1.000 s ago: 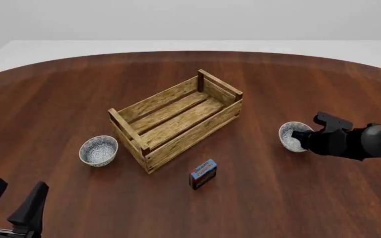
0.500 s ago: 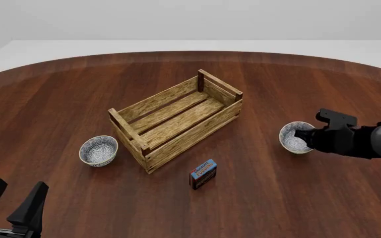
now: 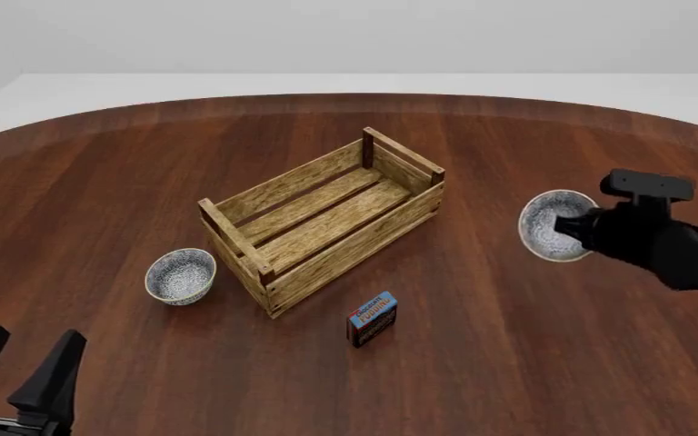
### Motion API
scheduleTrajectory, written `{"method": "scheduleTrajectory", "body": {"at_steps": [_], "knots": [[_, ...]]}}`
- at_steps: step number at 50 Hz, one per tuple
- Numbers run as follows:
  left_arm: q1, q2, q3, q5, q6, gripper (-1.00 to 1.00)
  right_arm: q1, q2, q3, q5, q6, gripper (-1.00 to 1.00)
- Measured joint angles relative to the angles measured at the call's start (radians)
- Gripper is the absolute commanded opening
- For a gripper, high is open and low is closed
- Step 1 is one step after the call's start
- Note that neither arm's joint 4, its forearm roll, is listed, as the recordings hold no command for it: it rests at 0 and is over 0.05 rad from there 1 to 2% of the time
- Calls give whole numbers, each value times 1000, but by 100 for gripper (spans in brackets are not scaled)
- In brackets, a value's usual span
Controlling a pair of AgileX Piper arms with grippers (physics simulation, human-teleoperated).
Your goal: Stack the right bowl on the left bowl and place them in the tray.
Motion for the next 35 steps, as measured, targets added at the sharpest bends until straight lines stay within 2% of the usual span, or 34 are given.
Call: {"method": "scheduleTrajectory", "body": {"at_steps": [22,35], "knots": [[-9,0,-34,20,19,100,122,-367,86,44,-49,-100],[-10,-1,-53,30,29,100,213,-505,121,40,-68,-100]]}}
